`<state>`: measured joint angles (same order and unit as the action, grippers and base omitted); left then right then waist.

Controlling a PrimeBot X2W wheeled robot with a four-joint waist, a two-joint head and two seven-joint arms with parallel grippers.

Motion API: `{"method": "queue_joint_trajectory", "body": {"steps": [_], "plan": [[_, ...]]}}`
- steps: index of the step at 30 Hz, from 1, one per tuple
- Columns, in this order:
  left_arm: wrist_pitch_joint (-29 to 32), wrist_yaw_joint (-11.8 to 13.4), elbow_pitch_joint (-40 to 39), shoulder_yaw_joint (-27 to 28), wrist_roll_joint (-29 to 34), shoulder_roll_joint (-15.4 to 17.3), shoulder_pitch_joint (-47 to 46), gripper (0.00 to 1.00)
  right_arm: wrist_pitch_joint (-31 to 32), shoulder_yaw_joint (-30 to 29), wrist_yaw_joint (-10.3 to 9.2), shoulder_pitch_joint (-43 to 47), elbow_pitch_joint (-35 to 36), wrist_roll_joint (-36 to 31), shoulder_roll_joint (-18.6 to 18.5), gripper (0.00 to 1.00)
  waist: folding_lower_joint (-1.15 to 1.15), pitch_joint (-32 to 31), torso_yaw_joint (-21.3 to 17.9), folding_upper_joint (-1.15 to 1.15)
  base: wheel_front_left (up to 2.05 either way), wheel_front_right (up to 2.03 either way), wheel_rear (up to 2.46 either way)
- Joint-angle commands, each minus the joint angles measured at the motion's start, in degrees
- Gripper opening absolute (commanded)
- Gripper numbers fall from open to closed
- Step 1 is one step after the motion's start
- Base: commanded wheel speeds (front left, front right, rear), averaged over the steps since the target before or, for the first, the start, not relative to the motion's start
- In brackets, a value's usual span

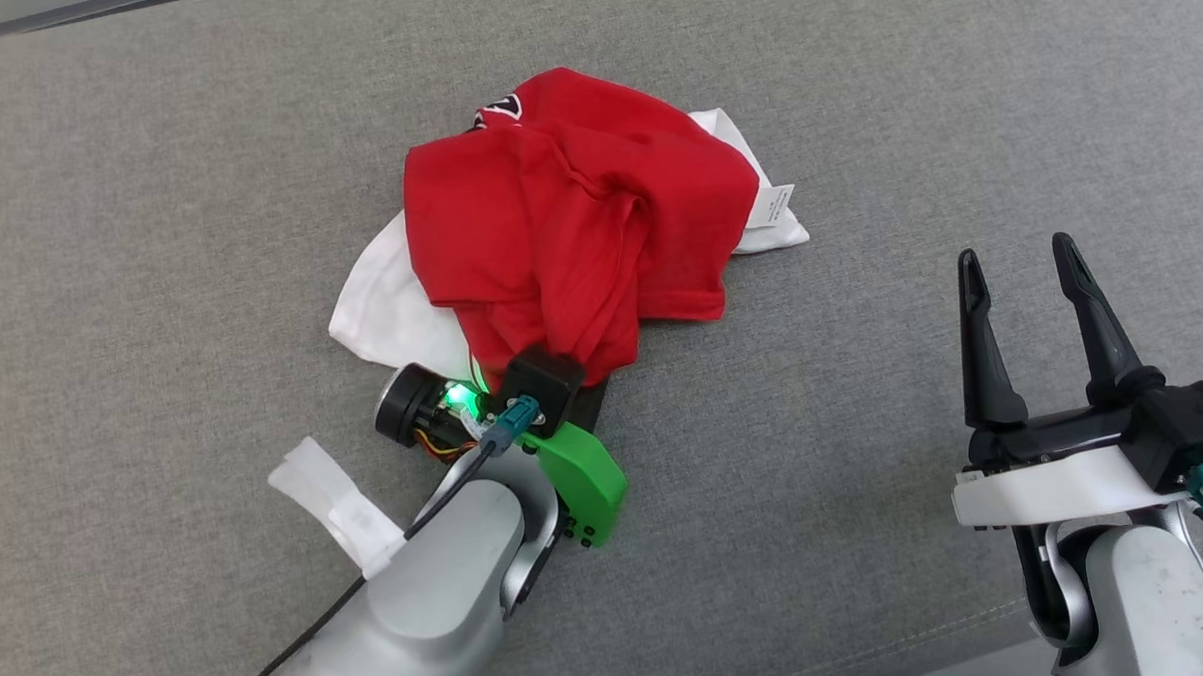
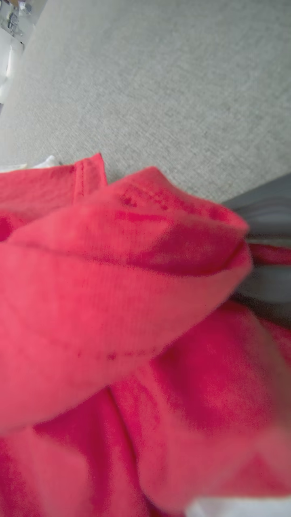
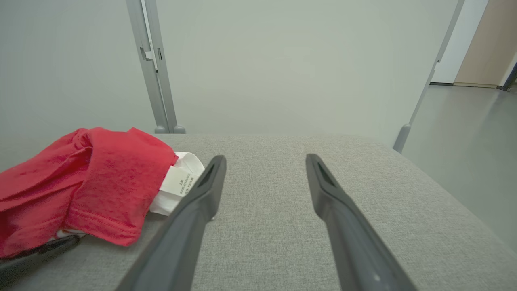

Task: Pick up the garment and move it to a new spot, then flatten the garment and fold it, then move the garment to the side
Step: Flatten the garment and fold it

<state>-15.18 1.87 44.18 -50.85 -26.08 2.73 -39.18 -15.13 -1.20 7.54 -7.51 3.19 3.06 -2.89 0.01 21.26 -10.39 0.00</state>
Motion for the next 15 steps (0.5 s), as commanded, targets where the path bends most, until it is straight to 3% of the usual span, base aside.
{"method": "queue_joint_trajectory", "body": {"steps": [1, 4, 8, 15], "plan": [[0.04, -1.84, -1.99, -0.18, -2.43, 0.15, 0.65, 0.00, -0.03, -0.08, -0.10, 0.61, -0.35, 0.43, 0.01, 1.00, -0.01, -1.57, -0.43, 0.00, 0.00, 0.00, 0.00], [0.03, -5.22, -6.78, 0.38, -8.67, 0.25, 0.44, 0.00, -0.03, -0.20, -0.10, 1.36, -0.97, 1.18, -0.02, 1.00, -0.01, -3.68, -1.21, 0.00, 0.00, 0.00, 0.00], [0.05, -8.22, -13.55, -0.27, -21.68, 0.20, -1.81, 0.00, -0.03, 0.77, -0.10, 2.12, -1.75, 2.28, -0.01, 1.00, -0.01, -6.72, -2.75, 0.00, 0.00, 0.00, 0.00], [3.42, -8.50, -18.18, -0.07, -43.73, 0.20, -14.89, 0.00, -0.03, 2.42, -0.10, 2.69, -2.26, 3.95, -0.01, 1.00, -0.01, -10.07, -6.50, 0.00, 0.00, 0.00, 0.00]]}}
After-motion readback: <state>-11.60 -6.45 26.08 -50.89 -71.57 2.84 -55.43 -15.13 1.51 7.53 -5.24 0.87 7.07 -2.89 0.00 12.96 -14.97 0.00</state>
